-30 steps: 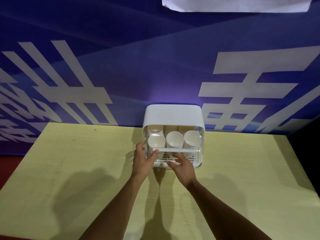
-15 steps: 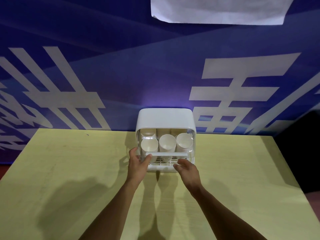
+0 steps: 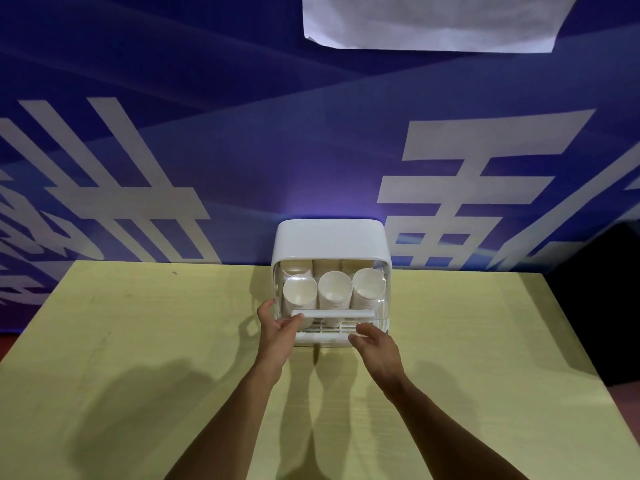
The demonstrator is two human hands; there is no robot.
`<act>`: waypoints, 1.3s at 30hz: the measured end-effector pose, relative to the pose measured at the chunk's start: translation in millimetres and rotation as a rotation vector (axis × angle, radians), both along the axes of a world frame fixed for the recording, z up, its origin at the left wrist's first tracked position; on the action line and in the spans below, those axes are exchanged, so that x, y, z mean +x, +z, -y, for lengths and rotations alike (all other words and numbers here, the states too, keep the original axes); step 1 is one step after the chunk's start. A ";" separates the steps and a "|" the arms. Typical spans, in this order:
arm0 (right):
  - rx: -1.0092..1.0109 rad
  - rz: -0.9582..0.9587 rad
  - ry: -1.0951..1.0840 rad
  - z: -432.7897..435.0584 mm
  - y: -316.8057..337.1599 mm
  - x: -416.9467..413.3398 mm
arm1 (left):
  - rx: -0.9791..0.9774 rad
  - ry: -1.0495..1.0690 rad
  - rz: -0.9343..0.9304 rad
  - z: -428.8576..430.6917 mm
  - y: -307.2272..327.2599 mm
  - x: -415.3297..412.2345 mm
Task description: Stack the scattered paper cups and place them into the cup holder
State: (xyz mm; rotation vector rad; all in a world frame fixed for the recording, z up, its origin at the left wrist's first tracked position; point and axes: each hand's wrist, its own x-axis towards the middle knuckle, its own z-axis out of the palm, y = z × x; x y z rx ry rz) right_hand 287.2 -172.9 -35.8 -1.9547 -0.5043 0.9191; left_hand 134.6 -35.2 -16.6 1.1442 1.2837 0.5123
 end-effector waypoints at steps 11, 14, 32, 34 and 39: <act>-0.062 0.126 -0.038 6.3 -7.5 5.2 | 0.121 -0.032 -0.098 4.3 -15.6 -12.1; -0.093 0.162 -0.044 8.1 -7.0 6.8 | 0.165 -0.038 -0.114 4.5 -17.1 -12.9; -0.172 0.187 -0.082 7.2 22.8 10.2 | 0.204 -0.063 -0.115 -1.8 -17.6 -17.8; -0.170 0.217 -0.080 7.6 27.9 11.2 | 0.223 -0.080 -0.104 -5.6 -11.1 -17.5; -0.134 0.300 -0.082 2.4 49.7 17.8 | 0.323 -0.148 -0.124 -23.9 25.8 -11.9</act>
